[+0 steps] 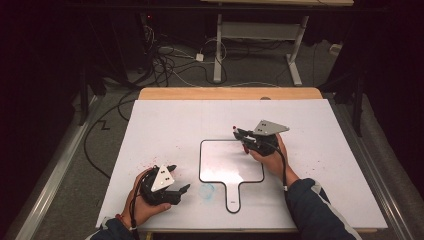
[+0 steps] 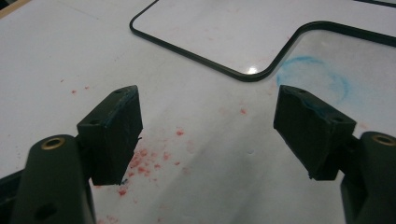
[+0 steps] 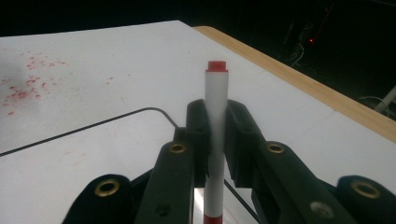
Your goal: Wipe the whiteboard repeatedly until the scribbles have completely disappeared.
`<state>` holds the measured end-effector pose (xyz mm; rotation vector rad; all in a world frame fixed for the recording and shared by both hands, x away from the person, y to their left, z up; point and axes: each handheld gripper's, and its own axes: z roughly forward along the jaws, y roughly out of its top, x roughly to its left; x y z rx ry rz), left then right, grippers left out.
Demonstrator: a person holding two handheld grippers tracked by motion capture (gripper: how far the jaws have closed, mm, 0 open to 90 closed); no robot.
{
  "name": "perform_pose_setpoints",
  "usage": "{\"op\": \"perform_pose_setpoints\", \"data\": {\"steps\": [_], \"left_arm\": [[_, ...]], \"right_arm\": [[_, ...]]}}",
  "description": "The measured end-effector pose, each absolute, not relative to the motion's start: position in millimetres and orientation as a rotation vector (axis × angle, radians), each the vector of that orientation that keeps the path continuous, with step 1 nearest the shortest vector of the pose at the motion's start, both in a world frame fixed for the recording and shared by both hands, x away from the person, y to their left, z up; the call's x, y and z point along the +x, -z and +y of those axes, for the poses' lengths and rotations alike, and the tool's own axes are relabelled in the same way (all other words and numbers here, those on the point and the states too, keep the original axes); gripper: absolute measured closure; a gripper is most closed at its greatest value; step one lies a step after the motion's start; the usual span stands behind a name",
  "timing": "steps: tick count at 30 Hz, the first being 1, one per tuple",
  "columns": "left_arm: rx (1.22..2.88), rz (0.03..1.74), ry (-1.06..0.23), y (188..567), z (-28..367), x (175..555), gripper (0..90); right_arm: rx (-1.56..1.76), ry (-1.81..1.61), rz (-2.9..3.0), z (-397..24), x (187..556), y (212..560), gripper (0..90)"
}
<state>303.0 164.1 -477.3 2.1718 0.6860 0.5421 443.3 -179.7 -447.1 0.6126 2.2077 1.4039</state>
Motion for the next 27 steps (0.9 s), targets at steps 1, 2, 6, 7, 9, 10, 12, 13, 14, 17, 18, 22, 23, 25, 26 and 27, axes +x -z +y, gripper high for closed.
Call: {"op": "perform_pose_setpoints", "data": {"steps": [1,2,6,7,9,10,12,13,14,17,18,22,23,25,26,27], "left_arm": [[2.169,0.692,-0.54,477.0,163.8,303.5,22.9],[2.167,0.696,-0.542,476.8,163.3,303.9,22.9],[2.169,0.698,-0.539,477.0,162.3,305.2,23.1],[2.173,0.696,-0.537,477.4,162.1,305.6,23.1],[2.177,0.697,-0.535,477.8,161.6,305.8,23.1],[2.177,0.698,-0.533,477.8,161.4,305.9,23.1],[2.176,0.697,-0.529,477.9,160.8,306.3,23.1],[2.178,0.695,-0.53,477.8,160.4,306.5,23.2],[2.177,0.697,-0.526,477.9,160.0,306.8,23.2],[2.18,0.692,-0.522,478.0,159.4,307.3,23.3],[2.18,0.692,-0.52,478.1,159.4,307.4,23.4],[2.178,0.692,-0.513,478.6,159.7,307.6,23.5],[2.178,0.692,-0.51,478.7,159.5,307.9,23.6],[2.178,0.687,-0.51,478.5,158.9,307.9,23.6],[2.178,0.682,-0.511,478.2,158.7,307.4,23.6],[2.177,0.68,-0.509,478.2,158.5,307.0,23.6]], "right_arm": [[0.62,-1.408,2.21,-181.0,443.6,446.3,81.7],[0.63,-1.41,2.211,-180.7,443.0,445.4,81.7],[0.594,-1.431,2.298,-172.5,440.6,440.8,81.4],[0.583,-1.439,2.298,-170.2,439.1,439.7,81.4],[0.596,-1.474,2.291,-167.8,438.4,436.0,81.4],[0.596,-1.482,2.284,-167.4,438.5,433.6,81.4],[0.604,-1.493,2.265,-166.6,441.5,429.9,81.5],[0.597,-1.496,2.255,-165.6,444.6,427.5,81.5],[0.598,-1.509,2.252,-164.3,447.5,426.2,81.6],[0.591,-1.541,2.243,-156.3,456.4,425.3,81.6],[0.588,-1.554,2.241,-152.6,458.8,425.8,81.6],[0.575,-1.557,2.252,-137.3,466.0,431.1,81.6],[0.571,-1.55,2.253,-134.4,467.2,432.6,81.7],[0.574,-1.527,2.249,-127.6,472.2,435.9,81.7],[0.578,-1.53,2.245,-124.3,474.5,437.2,81.7],[0.579,-1.523,2.239,-121.0,476.0,438.9,81.7]]}}
